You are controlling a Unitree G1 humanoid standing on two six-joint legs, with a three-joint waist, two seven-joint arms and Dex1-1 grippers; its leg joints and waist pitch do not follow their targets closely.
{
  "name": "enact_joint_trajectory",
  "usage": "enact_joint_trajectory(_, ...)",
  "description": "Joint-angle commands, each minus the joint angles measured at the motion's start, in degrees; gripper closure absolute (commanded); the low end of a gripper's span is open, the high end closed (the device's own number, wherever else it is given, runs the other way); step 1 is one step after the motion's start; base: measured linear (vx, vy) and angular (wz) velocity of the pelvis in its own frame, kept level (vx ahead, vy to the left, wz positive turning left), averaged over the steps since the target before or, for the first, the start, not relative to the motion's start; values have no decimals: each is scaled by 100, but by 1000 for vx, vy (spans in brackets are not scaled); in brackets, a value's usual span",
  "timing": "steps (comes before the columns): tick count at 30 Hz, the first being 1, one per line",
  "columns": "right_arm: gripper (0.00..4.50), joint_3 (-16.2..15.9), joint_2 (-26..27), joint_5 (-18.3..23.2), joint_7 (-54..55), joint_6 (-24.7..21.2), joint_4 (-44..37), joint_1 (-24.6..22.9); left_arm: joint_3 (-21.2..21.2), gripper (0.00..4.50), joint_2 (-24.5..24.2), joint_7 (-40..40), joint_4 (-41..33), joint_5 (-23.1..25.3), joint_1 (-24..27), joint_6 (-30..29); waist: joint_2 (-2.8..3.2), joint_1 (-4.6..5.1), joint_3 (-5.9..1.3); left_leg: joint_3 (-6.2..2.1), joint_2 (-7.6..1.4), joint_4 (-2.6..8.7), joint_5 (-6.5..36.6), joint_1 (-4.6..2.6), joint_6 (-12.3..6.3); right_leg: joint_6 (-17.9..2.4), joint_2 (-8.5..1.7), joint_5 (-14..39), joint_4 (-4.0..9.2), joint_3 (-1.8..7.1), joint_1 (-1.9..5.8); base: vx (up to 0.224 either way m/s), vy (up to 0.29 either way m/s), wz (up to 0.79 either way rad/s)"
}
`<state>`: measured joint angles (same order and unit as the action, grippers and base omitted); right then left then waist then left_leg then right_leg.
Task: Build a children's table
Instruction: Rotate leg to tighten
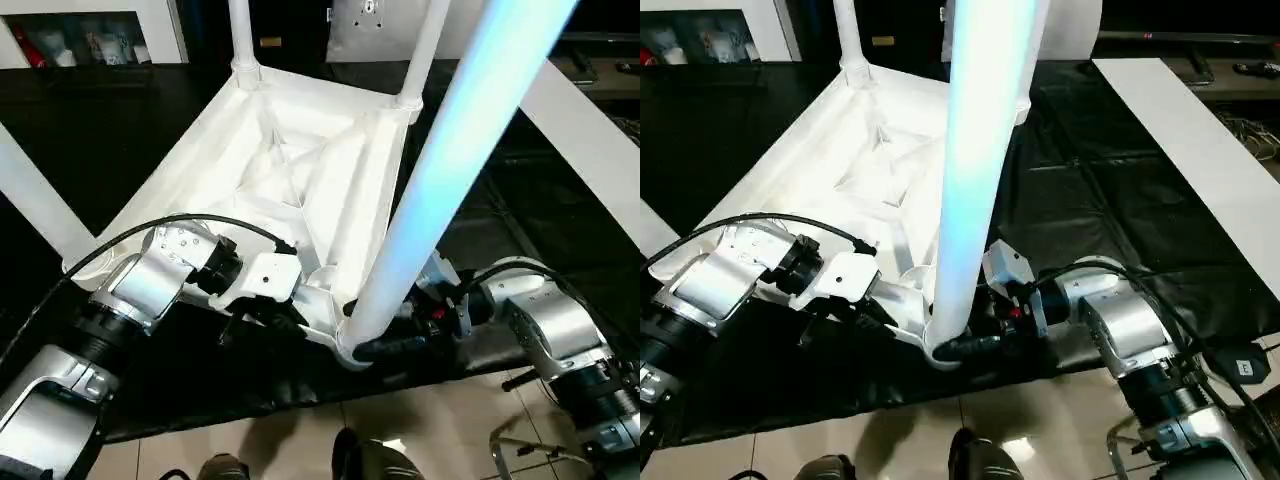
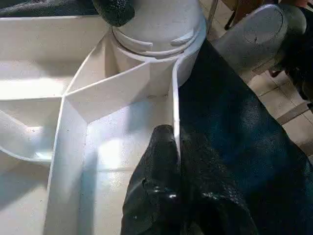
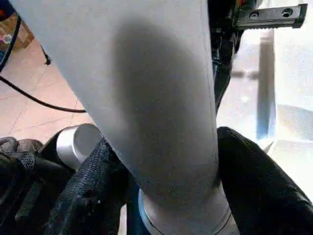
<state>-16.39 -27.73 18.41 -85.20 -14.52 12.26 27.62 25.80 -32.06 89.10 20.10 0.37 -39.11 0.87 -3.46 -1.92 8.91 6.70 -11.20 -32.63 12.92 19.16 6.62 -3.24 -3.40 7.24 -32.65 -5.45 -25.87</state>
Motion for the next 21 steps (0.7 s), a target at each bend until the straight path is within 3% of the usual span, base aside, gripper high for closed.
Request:
enact_joint_trajectory(1,204,-82,-33,86,-164,1,9,34,282,450,40,245,18,100,-28,108,3,44,-420,161,-96,280,-398,93,-982,-1246,-390,1402,262,331,532,0,0,0)
enact_joint_trajectory(5,219,-77,-36,139,-210,-76,12,12,265,450,49,262,96,79,-24,116,15,37,-428,160,-99,279,-415,89,-969,-1257,-384,1379,256,327,534,0,0,0)
enact_joint_trajectory(8,230,111,63,370,76,-543,-262,-136,141,450,66,66,-17,8,72,-271,12,35,-438,166,-98,280,-420,87,-932,-1266,-376,1340,248,335,547,0,0,0)
enact_joint_trajectory(9,230,214,173,450,476,-856,-472,-256,10,450,125,-182,-200,-74,166,-722,7,36,-442,164,-102,281,-431,92,-906,-1268,-383,1328,242,339,550,0,0,0)
enact_joint_trajectory(10,231,214,173,450,476,-856,-472,-256,10,450,125,-182,-200,-74,166,-722,5,27,-429,161,-103,285,-395,104,-838,-1232,-391,1411,258,338,557,0,0,0)
enact_joint_trajectory(12,231,270,340,385,971,-978,-675,-416,-152,450,241,-521,-415,-171,273,-1221,12,37,-407,175,-80,299,-156,105,-680,-1095,-381,1826,317,336,546,0,0,0)
enact_joint_trajectory(14,233,323,759,-9,2039,-984,-829,-655,-299,450,391,-1026,-803,-193,474,-1940,27,39,-370,175,-46,323,176,116,-462,-754,-363,2622,418,322,538,0,0,0)
enact_joint_trajectory(16,234,336,924,-142,2399,-999,-867,-722,-344,450,475,-1250,-917,-154,538,-2154,-7,72,-355,158,-14,341,313,145,-295,-468,-362,3135,466,297,547,0,0,0)
enact_joint_trajectory(19,237,362,1310,-385,3179,-1175,-945,-805,-459,450,727,-1761,-1199,-89,662,-2673,-8,207,-328,147,52,329,565,132,-256,-81,-334,3820,603,246,499,-36,4,-3)
enact_joint_trajectory(21,240,478,1811,-602,4097,-1357,-881,-767,-531,450,995,-2183,-1438,-8,726,-3160,-33,289,-328,139,75,327,622,172,-269,66,-331,4034,649,207,510,-37,6,-4)
